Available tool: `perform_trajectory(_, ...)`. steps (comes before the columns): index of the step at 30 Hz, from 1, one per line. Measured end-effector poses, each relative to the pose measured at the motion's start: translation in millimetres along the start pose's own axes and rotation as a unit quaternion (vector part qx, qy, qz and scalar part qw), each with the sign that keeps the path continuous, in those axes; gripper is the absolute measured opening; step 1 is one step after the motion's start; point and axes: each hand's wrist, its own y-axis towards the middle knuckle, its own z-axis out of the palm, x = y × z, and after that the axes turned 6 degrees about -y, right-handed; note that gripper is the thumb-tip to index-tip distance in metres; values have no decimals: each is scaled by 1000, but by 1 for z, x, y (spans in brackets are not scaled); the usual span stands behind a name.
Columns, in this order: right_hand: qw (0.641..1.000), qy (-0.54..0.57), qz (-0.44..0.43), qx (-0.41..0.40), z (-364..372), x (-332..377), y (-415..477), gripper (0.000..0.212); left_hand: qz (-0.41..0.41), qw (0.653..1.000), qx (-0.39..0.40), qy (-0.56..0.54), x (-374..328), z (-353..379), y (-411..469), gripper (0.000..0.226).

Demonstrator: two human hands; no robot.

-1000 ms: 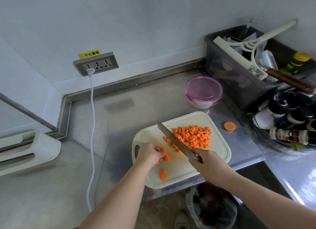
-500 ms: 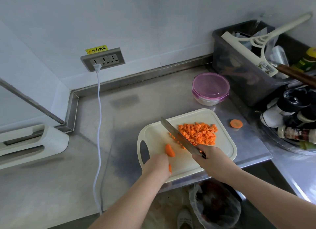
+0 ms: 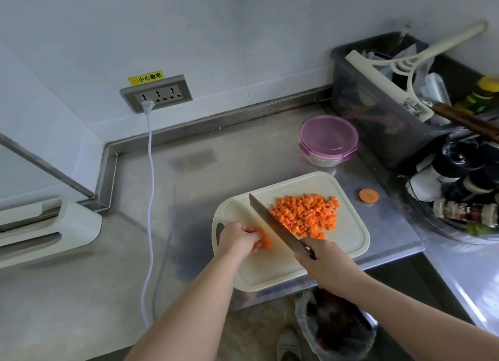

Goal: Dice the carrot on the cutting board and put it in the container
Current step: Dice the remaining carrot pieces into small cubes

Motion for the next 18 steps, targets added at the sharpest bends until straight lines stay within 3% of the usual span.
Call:
perform_trajectory(6, 1000, -12, 4, 13, 11, 0, 5, 18, 54, 988, -49, 136, 5, -1, -2, 15)
perform_trajectory(12, 1000, -18, -3, 5, 21, 0, 4, 22, 75, 991, -47, 104, 7, 6, -9, 7)
perform_trajectory(16, 999, -32, -7, -2, 24, -1, 7, 26, 88, 991, -57, 86, 6, 11, -10, 22)
perform_trajectory(18, 999, -44, -14, 0, 24, -1, 8, 27, 84, 991, -69, 79, 6, 10, -8, 18)
